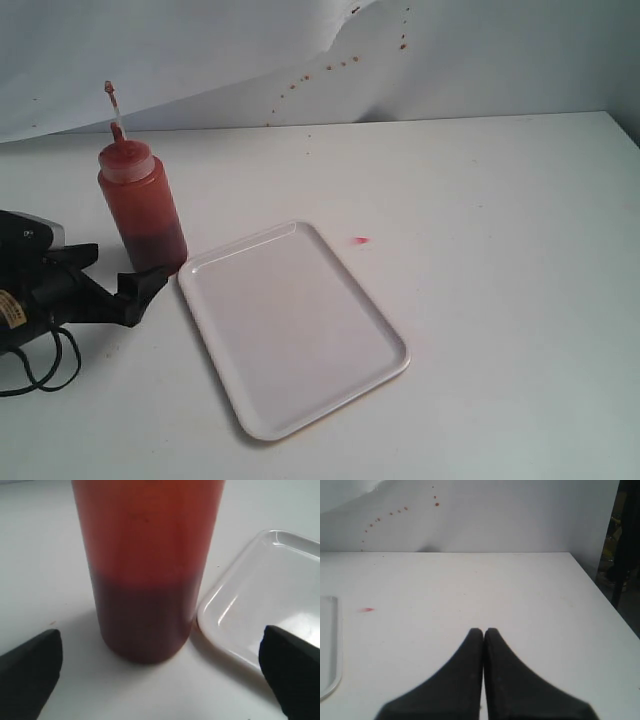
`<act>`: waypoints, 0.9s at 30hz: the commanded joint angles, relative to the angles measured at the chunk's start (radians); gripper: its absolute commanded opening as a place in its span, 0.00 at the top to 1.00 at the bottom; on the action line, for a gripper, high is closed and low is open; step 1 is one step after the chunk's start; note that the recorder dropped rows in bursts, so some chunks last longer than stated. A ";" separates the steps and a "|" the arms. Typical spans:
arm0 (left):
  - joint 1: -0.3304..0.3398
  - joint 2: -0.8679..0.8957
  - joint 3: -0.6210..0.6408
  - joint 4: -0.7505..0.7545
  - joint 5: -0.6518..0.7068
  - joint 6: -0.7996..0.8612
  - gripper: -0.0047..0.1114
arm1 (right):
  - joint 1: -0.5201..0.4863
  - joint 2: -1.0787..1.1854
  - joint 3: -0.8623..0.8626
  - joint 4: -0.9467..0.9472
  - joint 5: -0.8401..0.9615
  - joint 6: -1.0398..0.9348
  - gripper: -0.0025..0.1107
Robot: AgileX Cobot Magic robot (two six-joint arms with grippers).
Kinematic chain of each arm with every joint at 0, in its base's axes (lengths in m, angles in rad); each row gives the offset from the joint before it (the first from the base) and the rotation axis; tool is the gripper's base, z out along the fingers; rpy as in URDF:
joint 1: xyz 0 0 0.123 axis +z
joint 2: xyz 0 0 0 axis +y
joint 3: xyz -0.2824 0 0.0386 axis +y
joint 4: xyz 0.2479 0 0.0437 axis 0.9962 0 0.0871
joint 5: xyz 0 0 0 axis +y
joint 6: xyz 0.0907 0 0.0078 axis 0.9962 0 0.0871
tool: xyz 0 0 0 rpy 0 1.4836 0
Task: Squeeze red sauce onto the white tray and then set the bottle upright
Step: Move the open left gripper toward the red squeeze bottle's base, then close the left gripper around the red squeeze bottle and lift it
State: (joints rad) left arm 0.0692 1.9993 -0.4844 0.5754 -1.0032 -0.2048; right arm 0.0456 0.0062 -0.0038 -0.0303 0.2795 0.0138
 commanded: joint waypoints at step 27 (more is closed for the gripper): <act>0.001 0.325 -0.383 0.160 -0.171 -0.085 0.06 | 0.003 -0.006 0.004 0.005 -0.011 -0.004 0.98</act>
State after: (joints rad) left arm 0.0692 2.3163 -0.8497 0.7196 -1.1557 -0.2736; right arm 0.0456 0.0062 -0.0038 -0.0303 0.2795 0.0138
